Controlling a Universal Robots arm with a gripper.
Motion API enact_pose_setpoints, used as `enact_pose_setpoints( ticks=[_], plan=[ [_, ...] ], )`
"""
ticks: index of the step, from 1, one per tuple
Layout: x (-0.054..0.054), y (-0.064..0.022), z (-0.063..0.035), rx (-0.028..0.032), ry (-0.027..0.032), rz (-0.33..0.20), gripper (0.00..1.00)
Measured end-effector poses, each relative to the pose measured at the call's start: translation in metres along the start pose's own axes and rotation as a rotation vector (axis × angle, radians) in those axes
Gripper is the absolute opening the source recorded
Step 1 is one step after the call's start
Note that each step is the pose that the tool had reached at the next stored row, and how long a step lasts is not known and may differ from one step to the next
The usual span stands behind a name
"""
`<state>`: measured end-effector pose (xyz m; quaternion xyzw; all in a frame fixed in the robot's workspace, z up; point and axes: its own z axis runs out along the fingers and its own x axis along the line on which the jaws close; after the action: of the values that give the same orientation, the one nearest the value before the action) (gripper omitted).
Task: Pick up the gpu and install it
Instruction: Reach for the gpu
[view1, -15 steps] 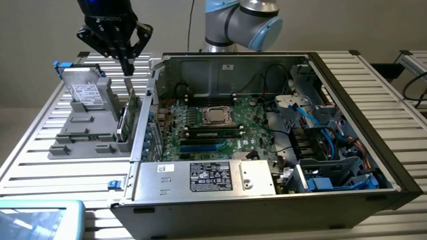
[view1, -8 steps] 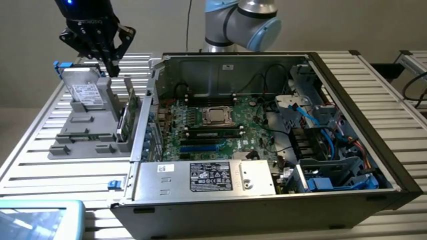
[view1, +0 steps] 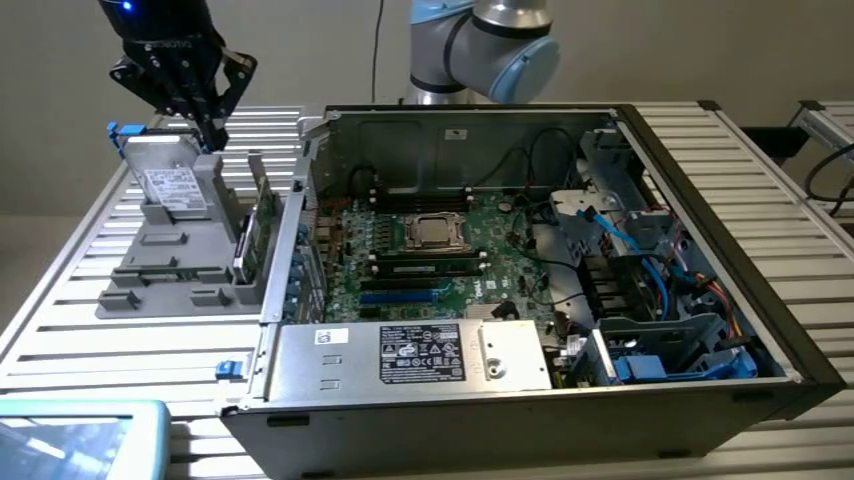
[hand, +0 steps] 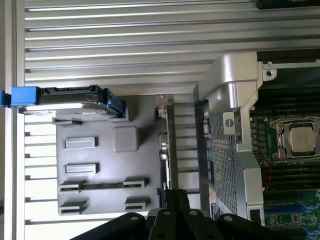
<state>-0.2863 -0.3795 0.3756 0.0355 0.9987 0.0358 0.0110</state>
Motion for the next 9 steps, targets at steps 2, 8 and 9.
enact_pose_setpoints(
  ticks=[2,8,9],
  plan=[
    [0.0045,0.0002,0.0004,-0.0001,-0.0001,0.000,0.12],
    [0.0054,0.0001,0.0004,-0.0003,0.0011,0.000,0.12],
    [0.0054,0.0001,0.0004,-0.0003,0.0011,0.000,0.12]
  ],
)
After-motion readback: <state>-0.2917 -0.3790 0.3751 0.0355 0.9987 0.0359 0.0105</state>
